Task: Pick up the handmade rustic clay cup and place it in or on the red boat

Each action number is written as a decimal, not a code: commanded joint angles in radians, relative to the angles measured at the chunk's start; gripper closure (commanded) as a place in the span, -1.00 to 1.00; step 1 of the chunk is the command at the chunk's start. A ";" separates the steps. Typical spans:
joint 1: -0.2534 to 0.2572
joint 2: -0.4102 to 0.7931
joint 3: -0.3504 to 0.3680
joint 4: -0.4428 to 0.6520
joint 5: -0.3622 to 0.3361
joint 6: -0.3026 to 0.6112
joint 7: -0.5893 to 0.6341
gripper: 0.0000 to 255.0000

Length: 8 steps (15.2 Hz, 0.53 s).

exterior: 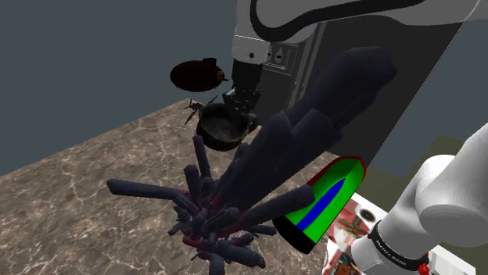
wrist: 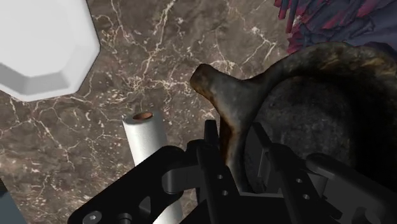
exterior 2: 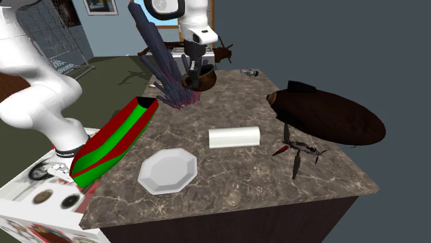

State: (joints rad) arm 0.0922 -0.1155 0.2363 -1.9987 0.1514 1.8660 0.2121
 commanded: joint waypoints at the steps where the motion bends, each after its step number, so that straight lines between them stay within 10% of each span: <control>1: -0.008 -0.074 -0.015 -0.075 0.015 -0.001 -0.031 1.00; 8: -0.021 -0.346 -0.080 -0.322 0.040 -0.036 -0.123 1.00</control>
State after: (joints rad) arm 0.0743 -0.4128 0.1717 -2.2784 0.1899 1.8384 0.1097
